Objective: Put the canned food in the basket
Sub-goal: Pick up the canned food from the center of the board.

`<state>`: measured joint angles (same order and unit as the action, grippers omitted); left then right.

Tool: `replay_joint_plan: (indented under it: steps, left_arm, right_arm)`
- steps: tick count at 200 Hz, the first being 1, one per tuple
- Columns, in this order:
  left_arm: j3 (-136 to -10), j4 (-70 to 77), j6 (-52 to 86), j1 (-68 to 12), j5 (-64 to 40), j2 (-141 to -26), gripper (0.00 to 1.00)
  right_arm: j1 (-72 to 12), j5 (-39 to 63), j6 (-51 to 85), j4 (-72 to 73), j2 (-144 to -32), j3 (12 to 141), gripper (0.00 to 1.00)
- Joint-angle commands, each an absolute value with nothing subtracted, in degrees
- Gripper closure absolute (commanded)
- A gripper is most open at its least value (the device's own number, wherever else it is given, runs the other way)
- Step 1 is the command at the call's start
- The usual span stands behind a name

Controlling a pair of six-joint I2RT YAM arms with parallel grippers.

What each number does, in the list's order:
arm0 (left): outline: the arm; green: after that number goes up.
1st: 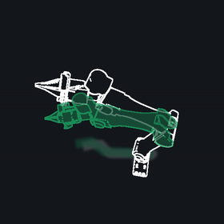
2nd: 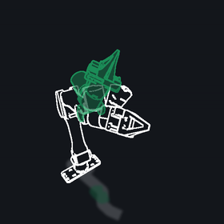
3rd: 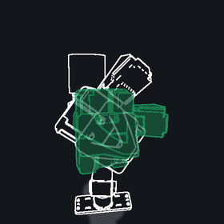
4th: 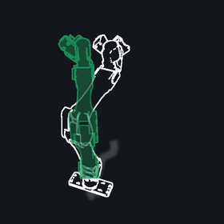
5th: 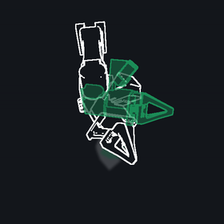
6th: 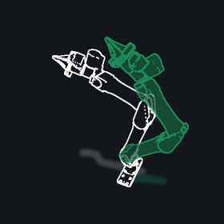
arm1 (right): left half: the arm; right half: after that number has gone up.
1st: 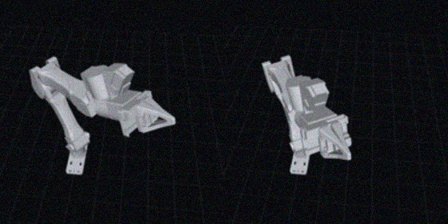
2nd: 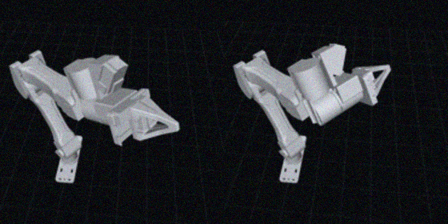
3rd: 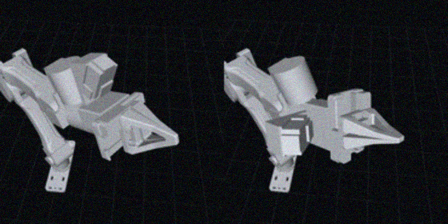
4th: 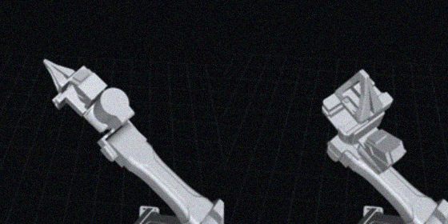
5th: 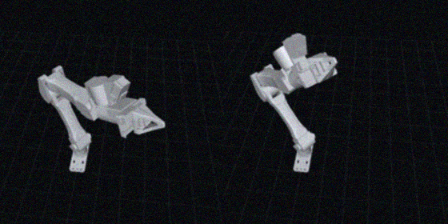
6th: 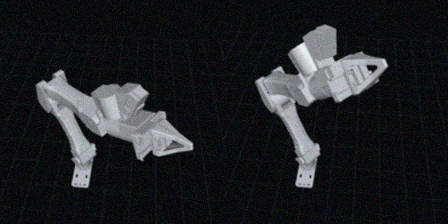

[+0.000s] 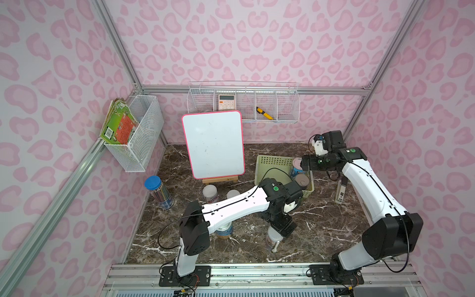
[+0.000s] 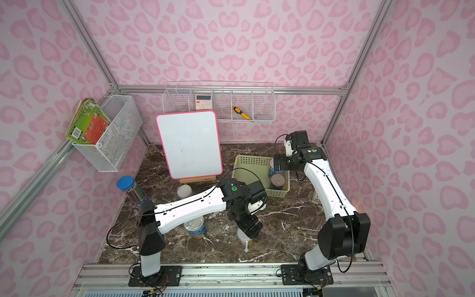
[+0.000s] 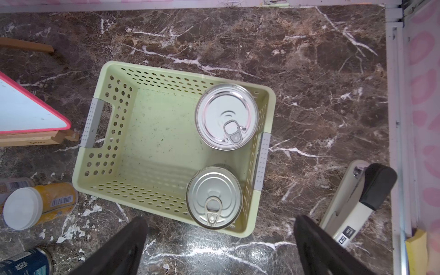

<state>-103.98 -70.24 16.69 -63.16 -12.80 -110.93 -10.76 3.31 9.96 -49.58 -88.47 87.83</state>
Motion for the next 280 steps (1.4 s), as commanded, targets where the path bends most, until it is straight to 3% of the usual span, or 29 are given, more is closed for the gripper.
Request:
replay_joint_plan:
  steps: [1, 52, 74, 95, 114, 179, 220, 253, 280]
  left_arm:
    - [-102.3, -71.6, 19.1, -63.1, -13.1, -111.0, 0.01]
    - [-100.9, -68.9, 20.0, -63.1, -13.6, -112.2, 0.05]
    - [-100.0, -68.6, 20.0, -63.1, -15.5, -112.4, 0.25]
    - [-98.7, -69.2, 20.1, -63.1, -15.6, -111.9, 0.51]
    - [-98.5, -70.5, 19.8, -63.0, -14.8, -111.2, 0.66]
    - [-109.8, -80.8, 16.9, -60.8, -8.9, -109.2, 1.00]
    - [-128.0, -89.2, 13.9, -56.8, 3.0, -111.2, 1.00]
    - [-141.7, -84.9, 7.9, -49.2, 2.3, -115.7, 1.00]
    - [-145.7, -82.5, 6.2, -42.8, 1.7, -119.1, 1.00]
  right_arm:
    - [-10.8, 3.5, 9.1, -48.8, -87.9, 87.7, 0.01]
    - [-10.8, 3.5, 8.7, -48.4, -87.7, 86.9, 0.01]
    - [-10.8, 3.4, 8.4, -48.3, -87.9, 87.0, 0.01]
    - [-10.8, 3.9, 8.2, -48.4, -88.2, 87.3, 0.01]
    - [-10.8, 3.9, 8.3, -48.4, -88.4, 87.4, 0.01]
    - [-10.9, 3.2, 8.3, -48.7, -88.3, 87.8, 0.01]
    - [-10.9, 3.0, 8.4, -48.4, -87.5, 87.7, 0.01]
    - [-10.9, 3.5, 8.8, -48.0, -86.7, 87.1, 0.01]
    - [-10.9, 4.1, 8.9, -47.5, -85.5, 85.4, 0.01]
